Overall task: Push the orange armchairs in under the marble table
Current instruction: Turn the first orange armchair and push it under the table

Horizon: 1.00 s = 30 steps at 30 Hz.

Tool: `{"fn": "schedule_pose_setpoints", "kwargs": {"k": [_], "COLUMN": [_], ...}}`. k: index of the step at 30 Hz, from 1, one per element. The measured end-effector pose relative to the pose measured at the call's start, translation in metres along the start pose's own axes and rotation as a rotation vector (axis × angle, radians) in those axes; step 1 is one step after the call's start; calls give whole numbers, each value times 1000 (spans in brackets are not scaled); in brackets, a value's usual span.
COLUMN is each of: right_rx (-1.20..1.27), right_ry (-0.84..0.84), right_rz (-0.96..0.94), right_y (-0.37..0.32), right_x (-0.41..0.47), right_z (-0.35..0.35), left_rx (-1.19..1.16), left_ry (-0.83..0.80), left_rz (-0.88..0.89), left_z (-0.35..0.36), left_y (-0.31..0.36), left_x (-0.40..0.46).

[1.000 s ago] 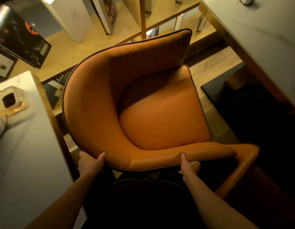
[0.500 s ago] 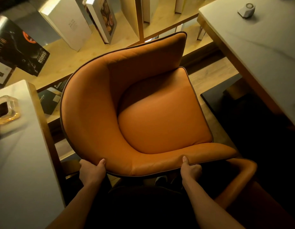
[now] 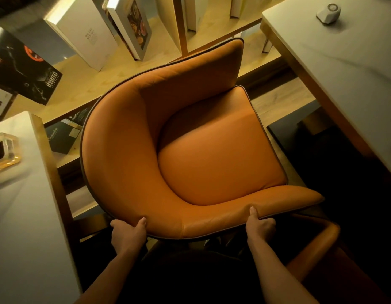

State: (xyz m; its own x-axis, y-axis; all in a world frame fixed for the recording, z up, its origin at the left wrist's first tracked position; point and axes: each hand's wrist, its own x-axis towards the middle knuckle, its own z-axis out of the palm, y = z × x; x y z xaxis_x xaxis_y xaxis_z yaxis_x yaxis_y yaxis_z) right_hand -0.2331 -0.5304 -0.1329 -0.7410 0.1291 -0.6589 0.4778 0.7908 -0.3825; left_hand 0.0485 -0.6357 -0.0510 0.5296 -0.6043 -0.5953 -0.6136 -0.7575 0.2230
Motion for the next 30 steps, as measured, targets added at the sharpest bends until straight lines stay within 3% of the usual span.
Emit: {"fn": "schedule_pose_setpoints", "kwargs": {"k": [10, 23, 30], "right_rx": [63, -54, -101], "right_ry": [36, 1, -33], "right_rz": [-15, -52, -54], "right_y": [-27, -58, -60], "right_x": [36, 79, 79], "right_z": [-11, -31, -35], "left_rx": [33, 74, 190], "left_ry": [-45, -123, -186], "left_rz": [-16, -20, 90], "left_z": [24, 50, 44], "left_y": [14, 29, 29], "left_x": [-25, -52, -50]}}
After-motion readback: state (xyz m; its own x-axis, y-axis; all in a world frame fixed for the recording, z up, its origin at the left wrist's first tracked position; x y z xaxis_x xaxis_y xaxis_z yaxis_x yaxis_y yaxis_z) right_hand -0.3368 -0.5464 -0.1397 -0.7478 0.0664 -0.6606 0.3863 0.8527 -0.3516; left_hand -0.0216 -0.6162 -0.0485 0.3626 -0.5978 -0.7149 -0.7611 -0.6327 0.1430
